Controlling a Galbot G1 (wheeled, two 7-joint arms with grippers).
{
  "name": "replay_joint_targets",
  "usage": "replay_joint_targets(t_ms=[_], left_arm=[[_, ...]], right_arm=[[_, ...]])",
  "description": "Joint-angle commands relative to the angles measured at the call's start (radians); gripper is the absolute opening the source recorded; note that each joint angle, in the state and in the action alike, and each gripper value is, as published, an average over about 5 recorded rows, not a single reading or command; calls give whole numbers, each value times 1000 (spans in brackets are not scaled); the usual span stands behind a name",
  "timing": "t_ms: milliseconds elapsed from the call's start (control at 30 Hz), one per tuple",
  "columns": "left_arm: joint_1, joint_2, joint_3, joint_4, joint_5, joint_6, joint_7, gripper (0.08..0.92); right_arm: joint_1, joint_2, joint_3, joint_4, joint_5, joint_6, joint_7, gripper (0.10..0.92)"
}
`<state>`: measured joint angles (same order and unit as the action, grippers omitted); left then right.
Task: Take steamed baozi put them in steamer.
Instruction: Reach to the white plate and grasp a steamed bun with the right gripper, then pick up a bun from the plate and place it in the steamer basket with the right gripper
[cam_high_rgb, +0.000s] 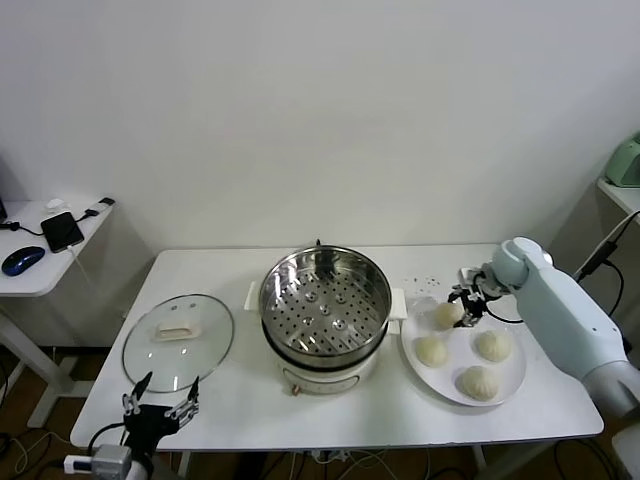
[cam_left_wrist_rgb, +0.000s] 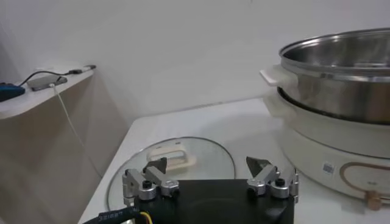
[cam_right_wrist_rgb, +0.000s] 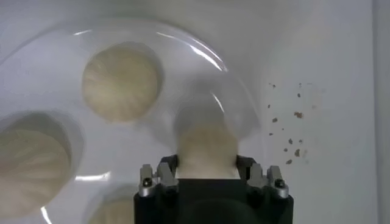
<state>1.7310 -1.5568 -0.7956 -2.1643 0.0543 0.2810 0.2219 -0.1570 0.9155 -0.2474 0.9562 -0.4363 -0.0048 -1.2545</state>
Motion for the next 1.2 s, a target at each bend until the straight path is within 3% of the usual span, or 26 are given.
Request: replay_joint_targets(t_ms=[33,333,600,767,933,1200], left_arm=[[3,-2,6,-9,3,5,-1,823],[6,-4,3,-41,12,5,-23,823],[9,-14,3,-63,3,3,-37,823],[21,-17,-3,-63,-2,2,-50,823],[18,-23,-11,-63,-12,9,-56,823],[9,-36,-3,-62,-14,16,-62,823]], right_arm=[[125,-28,-87,54,134,-25,-30,636],[550,92,-355,-21,424,-24,-155,634],[684,403,-497,-281,631,365,-233,630],[688,509,-569,-316,551,594,-265,631],[634,555,-568,-273,335,757,-240,635],[566,578,-595,-197,165,833,-215,636]])
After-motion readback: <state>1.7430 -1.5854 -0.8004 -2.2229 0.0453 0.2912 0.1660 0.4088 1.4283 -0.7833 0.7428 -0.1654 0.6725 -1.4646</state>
